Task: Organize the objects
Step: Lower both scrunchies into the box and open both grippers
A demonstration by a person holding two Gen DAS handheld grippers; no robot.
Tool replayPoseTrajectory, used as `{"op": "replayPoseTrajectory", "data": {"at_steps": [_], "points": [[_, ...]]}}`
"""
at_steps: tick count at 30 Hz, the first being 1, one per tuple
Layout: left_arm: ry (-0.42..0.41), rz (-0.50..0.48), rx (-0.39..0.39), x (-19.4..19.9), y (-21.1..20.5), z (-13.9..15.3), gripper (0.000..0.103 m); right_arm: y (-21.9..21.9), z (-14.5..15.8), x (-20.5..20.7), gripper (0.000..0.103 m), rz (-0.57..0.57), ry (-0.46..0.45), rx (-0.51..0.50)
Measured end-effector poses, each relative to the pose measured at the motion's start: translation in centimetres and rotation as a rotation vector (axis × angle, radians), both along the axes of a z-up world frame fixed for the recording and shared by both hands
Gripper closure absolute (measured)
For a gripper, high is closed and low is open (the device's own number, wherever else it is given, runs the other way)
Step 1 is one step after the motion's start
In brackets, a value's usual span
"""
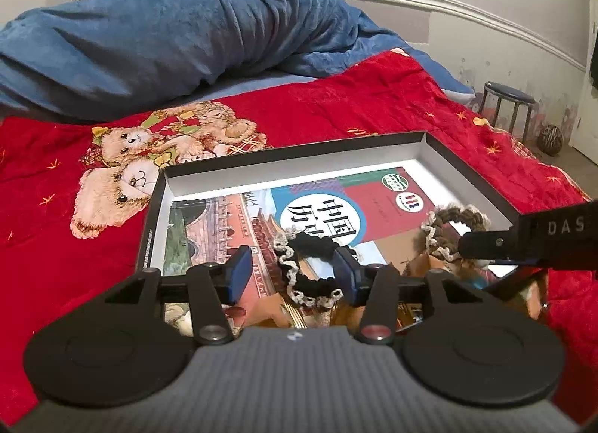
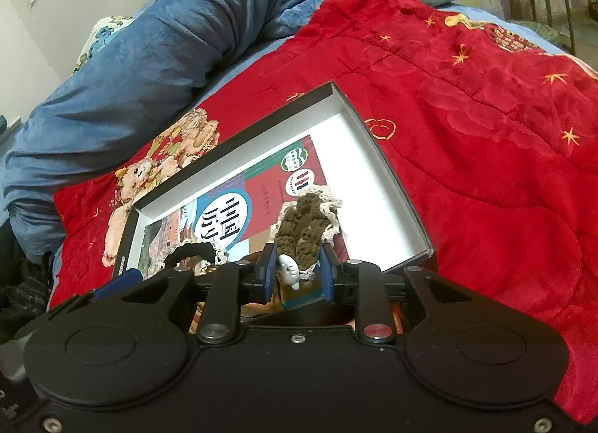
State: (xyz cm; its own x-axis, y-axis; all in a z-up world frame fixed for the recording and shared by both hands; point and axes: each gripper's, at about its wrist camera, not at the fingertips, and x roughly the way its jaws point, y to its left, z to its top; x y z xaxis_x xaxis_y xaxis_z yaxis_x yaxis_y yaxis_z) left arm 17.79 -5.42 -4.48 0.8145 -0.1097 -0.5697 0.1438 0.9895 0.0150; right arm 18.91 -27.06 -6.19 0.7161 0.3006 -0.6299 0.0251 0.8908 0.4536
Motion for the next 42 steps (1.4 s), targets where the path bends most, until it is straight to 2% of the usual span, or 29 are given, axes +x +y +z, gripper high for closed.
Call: {"op": "replayPoseTrajectory", "data": {"at_steps": [13,30,34,35,38,40,42], "points": [[0.011,0.028,-0.022,0.1,0.6,0.1,0.039,0.3,0.1,-0.2,0.077,0.007,-0.012,-0.014],[-0.001,0.023,-0.003,-0.1,0.4,0.2,0.039,0.1,0.5,-0.2,0.075,0.014,-0.022,0.000],[-0.007,0.030,-0.003,-0.1,0.5,0.2,0.033,0.0,0.5,-0.2,0.072,0.010,-0.025,0.005],[-0.012,0.033,-0.004,-0.1,0.5,0.3,0.031,0.0,0.6,-0.3,0.071,0.011,-0.028,0.007],[-0.028,0.042,-0.010,-0.2,0.7,0.6,0.024,0.1,1.0,-0.7,0.055,0.012,-0.051,0.018],[-0.038,0.045,-0.018,-0.3,0.9,0.9,0.021,0.2,1.5,-1.1,0.050,0.011,-0.074,0.032],[-0.040,0.048,-0.028,-0.3,1.1,1.1,0.018,0.4,1.9,-1.4,0.040,0.015,-0.094,0.046]]}}
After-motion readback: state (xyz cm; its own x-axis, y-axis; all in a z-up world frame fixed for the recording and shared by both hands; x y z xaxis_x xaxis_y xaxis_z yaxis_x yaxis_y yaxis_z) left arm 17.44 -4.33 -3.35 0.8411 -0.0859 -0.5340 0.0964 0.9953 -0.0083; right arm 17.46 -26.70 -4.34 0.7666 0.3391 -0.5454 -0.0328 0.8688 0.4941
